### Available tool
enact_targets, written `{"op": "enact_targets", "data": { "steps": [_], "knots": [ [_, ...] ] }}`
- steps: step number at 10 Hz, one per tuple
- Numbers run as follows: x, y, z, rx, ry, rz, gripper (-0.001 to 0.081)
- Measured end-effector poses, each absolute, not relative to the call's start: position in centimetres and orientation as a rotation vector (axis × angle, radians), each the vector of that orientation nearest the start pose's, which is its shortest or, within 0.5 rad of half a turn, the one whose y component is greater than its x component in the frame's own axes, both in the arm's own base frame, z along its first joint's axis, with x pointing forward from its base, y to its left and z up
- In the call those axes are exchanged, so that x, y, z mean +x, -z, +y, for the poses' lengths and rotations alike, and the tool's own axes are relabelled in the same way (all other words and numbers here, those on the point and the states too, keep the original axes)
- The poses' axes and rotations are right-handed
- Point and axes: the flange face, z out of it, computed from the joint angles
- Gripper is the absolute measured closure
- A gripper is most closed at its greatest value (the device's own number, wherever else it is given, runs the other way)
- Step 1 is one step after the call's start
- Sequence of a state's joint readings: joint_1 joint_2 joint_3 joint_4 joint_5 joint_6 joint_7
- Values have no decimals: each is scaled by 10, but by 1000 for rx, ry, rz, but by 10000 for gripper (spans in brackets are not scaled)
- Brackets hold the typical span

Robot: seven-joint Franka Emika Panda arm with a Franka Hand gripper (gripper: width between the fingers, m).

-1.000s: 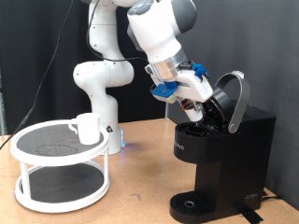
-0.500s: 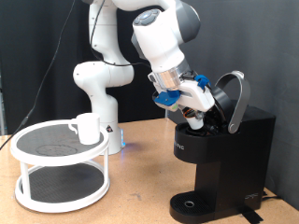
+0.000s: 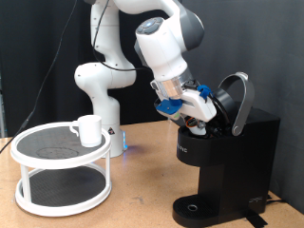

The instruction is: Make a cup of coffee with the keurig machine

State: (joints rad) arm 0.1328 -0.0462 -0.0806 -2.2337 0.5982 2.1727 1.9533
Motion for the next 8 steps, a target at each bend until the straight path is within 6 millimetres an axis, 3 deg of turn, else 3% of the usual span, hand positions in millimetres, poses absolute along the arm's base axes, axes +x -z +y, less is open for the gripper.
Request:
{"op": "enact_targets", "data": {
  "steps": [2,3,4,5,8],
  "knots": [
    [518,-393,49,-1216,-607,2553,418],
    [518,-391,48,-1215,-608,2556,231],
    [518,-389,48,-1211,-612,2558,231],
    [519,-389,49,-1200,-618,2549,123],
    [518,-405,42,-1181,-647,2460,74]
  ]
}}
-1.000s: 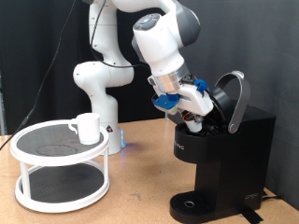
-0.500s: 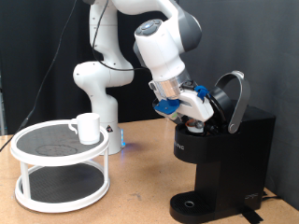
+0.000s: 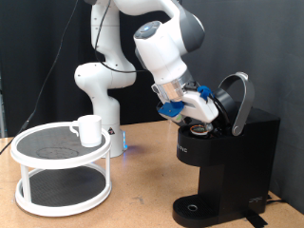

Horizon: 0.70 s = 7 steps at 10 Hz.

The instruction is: Make a cup of coffee with the keurig machine

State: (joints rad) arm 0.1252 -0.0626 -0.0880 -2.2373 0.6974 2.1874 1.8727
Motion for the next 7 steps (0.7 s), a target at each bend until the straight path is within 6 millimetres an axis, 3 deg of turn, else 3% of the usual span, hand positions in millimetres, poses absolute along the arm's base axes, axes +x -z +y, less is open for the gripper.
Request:
{"op": "enact_targets", "data": {
  "steps": [4,7],
  "knots": [
    [497,-442,16,-1157,-664,2414,72],
    [498,-442,18,-1111,-706,2393,72]
  ]
}}
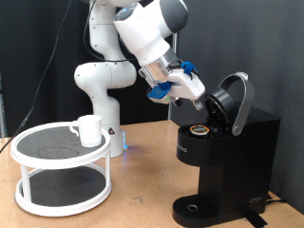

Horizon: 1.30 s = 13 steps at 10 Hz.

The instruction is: Make a cup of coffee with the keurig machine

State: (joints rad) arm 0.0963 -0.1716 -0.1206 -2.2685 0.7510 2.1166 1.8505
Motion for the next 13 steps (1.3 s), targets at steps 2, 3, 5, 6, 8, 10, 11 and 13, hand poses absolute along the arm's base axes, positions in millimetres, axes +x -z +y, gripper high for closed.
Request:
{"op": "enact_targets", "data": {
  "steps": [2,3,5,6,8,10,11,13],
  "knots": [
    [494,-459,17,-1020,-767,2342,72],
    [491,-470,14,-983,-798,2327,72],
    [484,-493,5,-939,-835,2302,72],
    [481,-503,1,-930,-842,2291,72],
    [476,-520,-9,-917,-830,2265,72],
    [474,-523,-10,-915,-826,2261,72],
    [475,-523,-8,-911,-844,2245,72],
    [482,-534,7,-932,-928,2188,72]
  ]
}}
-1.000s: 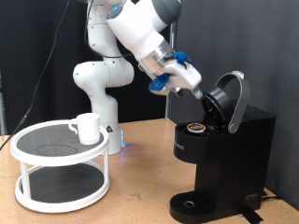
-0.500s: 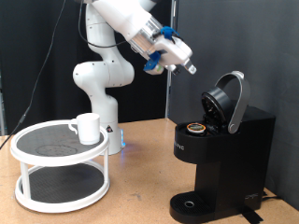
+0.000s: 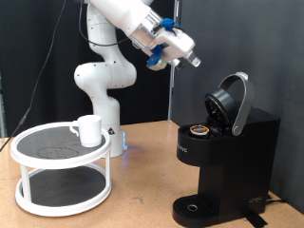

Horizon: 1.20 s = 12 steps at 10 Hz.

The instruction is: Make a cup of coffee with the keurig machine

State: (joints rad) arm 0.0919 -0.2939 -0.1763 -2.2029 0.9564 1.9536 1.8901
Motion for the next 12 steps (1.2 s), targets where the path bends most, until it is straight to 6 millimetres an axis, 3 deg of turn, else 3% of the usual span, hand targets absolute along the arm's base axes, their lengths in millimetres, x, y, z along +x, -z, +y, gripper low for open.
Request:
{"op": "enact_targets", "data": {
  "steps": [6,10,12],
  "knots": [
    [522,-558,68,-1044,-992,2150,72],
    [524,-556,66,-1016,-1124,2174,72],
    [533,-561,77,-1037,-1155,2185,72]
  ]
}}
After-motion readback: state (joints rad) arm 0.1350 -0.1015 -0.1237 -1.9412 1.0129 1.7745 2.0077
